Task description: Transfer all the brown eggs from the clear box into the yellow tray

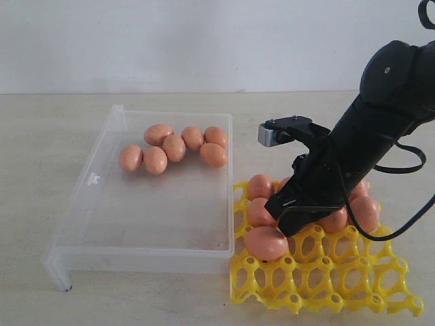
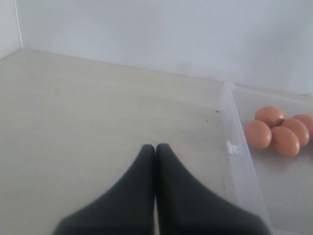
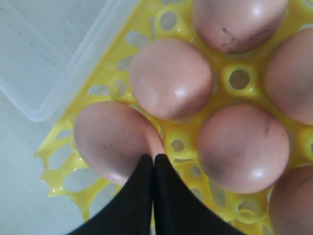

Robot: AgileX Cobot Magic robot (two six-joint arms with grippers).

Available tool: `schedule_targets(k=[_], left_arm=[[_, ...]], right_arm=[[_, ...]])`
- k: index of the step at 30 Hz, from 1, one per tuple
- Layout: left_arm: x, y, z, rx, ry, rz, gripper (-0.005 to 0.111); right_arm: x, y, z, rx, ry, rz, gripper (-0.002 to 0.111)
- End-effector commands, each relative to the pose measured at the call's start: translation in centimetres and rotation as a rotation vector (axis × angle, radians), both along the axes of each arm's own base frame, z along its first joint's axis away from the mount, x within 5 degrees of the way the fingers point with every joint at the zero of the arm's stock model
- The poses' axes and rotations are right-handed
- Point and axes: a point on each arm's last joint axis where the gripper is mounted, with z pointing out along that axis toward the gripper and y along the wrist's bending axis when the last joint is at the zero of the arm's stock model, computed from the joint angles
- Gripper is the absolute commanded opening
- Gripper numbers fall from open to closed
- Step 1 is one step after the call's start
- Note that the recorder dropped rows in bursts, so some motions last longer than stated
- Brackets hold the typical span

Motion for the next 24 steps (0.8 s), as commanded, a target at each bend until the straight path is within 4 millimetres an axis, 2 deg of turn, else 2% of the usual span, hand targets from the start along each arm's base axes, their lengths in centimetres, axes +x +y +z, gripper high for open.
schedule_targets(k=[1, 5, 8, 17, 19, 21, 22, 24], left_arm=[[0.0, 0.0, 0.0, -0.015, 0.003, -0.002, -0.004], [0.0, 0.0, 0.0, -0.015, 0.003, -0.002, -0.004], [0.0, 0.0, 0.0, -0.015, 0.003, -0.002, -0.004], [0.0, 0.0, 0.0, -0.015, 0.003, -0.002, -0.004], [0.0, 0.0, 0.0, -0.015, 0.003, -0.002, -0.004], [0.0, 0.0, 0.0, -0.015, 0.003, -0.002, -0.004], [0.0, 0.0, 0.0, -0.015, 0.003, -0.002, -0.004], [0.0, 0.0, 0.0, -0.015, 0.003, -0.002, -0.004]], right_arm=[[0.1, 0.1, 0.2, 0.009, -0.012, 0.008, 0.0], [0.0, 0.1, 0.1, 0.007, -0.005, 0.009, 0.0], [-0.2, 0.0, -1.2, -0.006, 0.041, 0.008, 0.0], [-0.1, 0.0, -1.1, -0.005, 0.024, 0.006, 0.0], [0.0, 0.0, 0.6, 0.01, -0.007, 0.011, 0.0], [0.0, 0.1, 4.5, 0.059, -0.115, -0.006, 0.0], [0.1, 0.1, 7.2, 0.096, -0.214, -0.028, 0.0], [-0.1, 0.8, 10.8, 0.165, -0.379, -0.039, 0.0]])
